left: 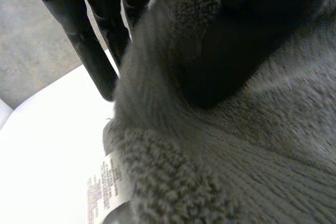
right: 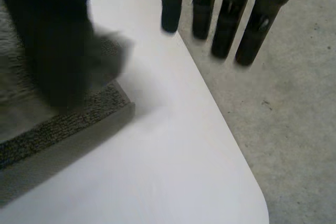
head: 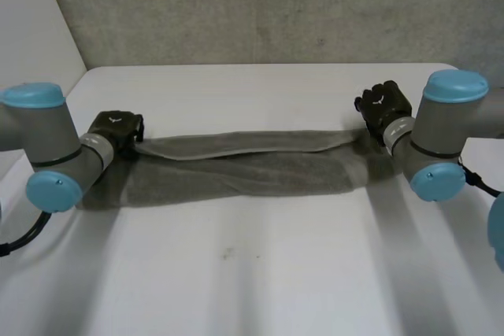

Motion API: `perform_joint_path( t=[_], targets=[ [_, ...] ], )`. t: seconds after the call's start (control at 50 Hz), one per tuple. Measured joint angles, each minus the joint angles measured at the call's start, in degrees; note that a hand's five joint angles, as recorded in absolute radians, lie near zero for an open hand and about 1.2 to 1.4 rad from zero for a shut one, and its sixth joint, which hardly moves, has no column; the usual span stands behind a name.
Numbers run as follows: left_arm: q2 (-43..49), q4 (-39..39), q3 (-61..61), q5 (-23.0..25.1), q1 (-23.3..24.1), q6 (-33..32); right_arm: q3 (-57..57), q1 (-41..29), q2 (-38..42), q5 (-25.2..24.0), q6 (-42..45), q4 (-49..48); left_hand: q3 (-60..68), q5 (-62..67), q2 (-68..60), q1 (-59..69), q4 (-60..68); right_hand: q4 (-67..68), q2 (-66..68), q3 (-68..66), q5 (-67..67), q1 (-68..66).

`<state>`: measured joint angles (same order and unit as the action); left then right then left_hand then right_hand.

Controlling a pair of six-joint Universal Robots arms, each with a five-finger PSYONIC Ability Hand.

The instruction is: Fold the towel.

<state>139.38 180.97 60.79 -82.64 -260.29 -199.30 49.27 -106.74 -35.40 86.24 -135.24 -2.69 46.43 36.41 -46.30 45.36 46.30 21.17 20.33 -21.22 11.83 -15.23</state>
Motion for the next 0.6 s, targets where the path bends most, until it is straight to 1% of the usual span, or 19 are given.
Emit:
perform_joint_path(
  t=[0.02, 0.04, 0.06, 0.08, 0.14, 0.16, 0.22, 0.24, 0.34, 0.44, 0.52, 0.6],
  targets=[
    [0.07, 0.01, -0.13, 0.00, 0.17, -0.04, -0.27, -0.08, 0.22, 0.17, 0.01, 0.02, -3.81, -2.46, 3.84, -4.00, -2.55, -3.93, -3.94, 3.94, -3.91, 1.88],
    [0.04, 0.01, -0.24, -0.01, 0.47, -0.11, -0.57, -0.19, 0.35, 0.42, -0.01, 0.05, -12.11, -12.12, 13.48, -13.81, -12.34, -6.02, -5.59, 6.14, -6.07, 2.75],
    [-0.07, 0.02, -0.29, -0.01, 0.70, -0.14, -0.79, -0.27, 0.34, 0.66, -0.06, 0.08, -12.11, -12.12, 13.48, -13.81, -12.34, -7.62, -6.84, 8.13, -7.85, 3.39],
    [-0.53, 0.04, -0.35, -0.03, 1.23, -0.22, -1.05, -0.39, 0.04, 1.14, -0.22, 0.16, -28.32, -27.65, 28.63, -28.19, -28.30, -8.08, -7.63, 9.33, -8.73, 3.59],
    [-1.85, 0.07, -0.21, -0.03, 1.95, -0.28, -1.10, -0.51, -1.10, 1.80, -0.76, 0.28, -33.38, -32.32, 33.28, -32.36, -33.32, -8.08, -7.63, 9.38, -8.75, 3.59],
    [-3.12, 0.12, -0.05, 0.00, 2.33, -0.28, -0.83, -0.54, -2.61, 2.18, -1.57, 0.36, -34.83, -33.89, 34.87, -33.79, -34.78, -8.08, -7.63, 9.38, -8.82, 3.59],
    [-5.56, 0.21, 0.27, 0.04, 2.81, -0.27, 0.14, -0.46, -5.52, 2.45, -3.36, 0.53, -35.82, -34.35, 35.76, -34.59, -35.67, -8.08, -7.63, 9.38, -8.91, 3.59],
    [-7.48, 0.27, 0.45, 0.06, 3.04, -0.19, 1.21, -0.32, -7.90, 2.46, -4.83, 0.69, -36.17, -34.51, 36.13, -34.86, -35.99, -8.08, -7.63, 9.38, -8.91, 3.59],
    [-11.99, 0.39, 1.22, 0.11, 3.36, 0.17, 5.17, 0.03, -13.90, 1.96, -7.55, 1.22, -36.57, -34.75, 36.49, -35.28, -36.35, -8.08, -7.63, 9.38, -8.95, 3.59],
    [-16.55, 0.42, 4.28, 0.21, 3.36, 0.43, 12.59, 0.27, -21.10, -0.48, -8.91, 4.43, -36.62, -34.79, 36.64, -35.30, -36.50, -8.08, -7.63, 9.38, -8.95, 3.59],
    [-18.91, 0.43, 7.62, 0.30, 3.32, 0.50, 17.46, 0.59, -24.22, -2.50, -9.56, 7.70, -36.63, -34.81, 36.65, -35.30, -36.52, -8.08, -7.63, 9.38, -8.96, 3.59],
    [-20.83, 0.50, 11.65, 0.51, 3.33, 0.54, 21.14, 1.44, -25.51, -4.14, -10.58, 9.76, -36.62, -34.81, 36.65, -35.30, -36.52, -8.05, -7.55, 9.19, -8.92, 3.59]
  ],
)
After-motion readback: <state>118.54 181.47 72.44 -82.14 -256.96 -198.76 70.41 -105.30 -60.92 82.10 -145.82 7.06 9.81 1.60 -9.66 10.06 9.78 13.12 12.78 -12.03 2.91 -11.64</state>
